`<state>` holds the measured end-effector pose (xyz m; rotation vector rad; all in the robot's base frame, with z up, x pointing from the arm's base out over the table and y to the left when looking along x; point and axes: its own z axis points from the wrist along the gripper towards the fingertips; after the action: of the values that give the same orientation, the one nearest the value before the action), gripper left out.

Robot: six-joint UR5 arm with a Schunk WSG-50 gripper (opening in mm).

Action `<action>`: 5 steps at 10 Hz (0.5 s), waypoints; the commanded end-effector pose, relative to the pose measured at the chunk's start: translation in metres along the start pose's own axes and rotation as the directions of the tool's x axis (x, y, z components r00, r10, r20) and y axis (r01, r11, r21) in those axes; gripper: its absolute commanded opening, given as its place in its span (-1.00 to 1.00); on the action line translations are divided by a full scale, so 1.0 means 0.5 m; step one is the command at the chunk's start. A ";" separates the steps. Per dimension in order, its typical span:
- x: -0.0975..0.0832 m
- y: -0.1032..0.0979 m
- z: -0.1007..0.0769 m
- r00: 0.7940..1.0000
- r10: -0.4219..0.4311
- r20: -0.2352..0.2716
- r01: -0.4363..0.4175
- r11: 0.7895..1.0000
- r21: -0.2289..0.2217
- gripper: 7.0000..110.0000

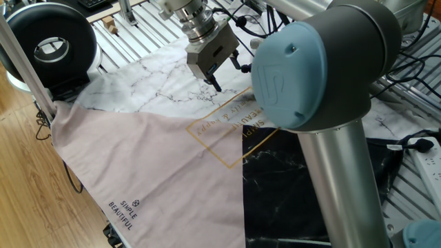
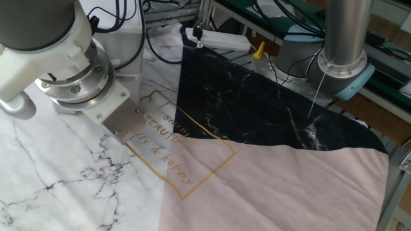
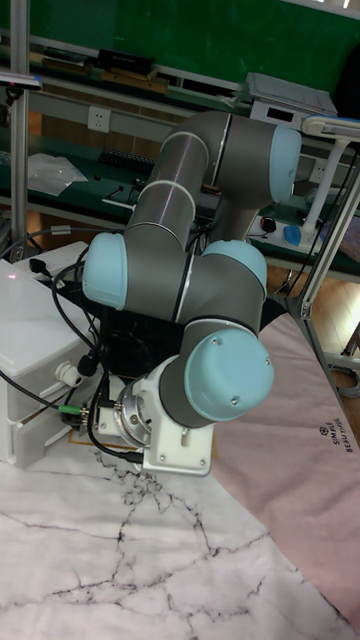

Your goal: Put things in the drawer

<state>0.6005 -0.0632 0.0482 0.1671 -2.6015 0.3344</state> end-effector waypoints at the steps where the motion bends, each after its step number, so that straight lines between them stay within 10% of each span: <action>1: 0.008 0.002 0.003 1.000 0.011 -0.023 -0.011 1.000 -0.009 0.15; 5: 0.016 -0.002 0.006 0.998 0.028 -0.048 -0.028 1.000 0.001 0.15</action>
<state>0.5949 -0.0658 0.0494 0.1401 -2.5713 0.3486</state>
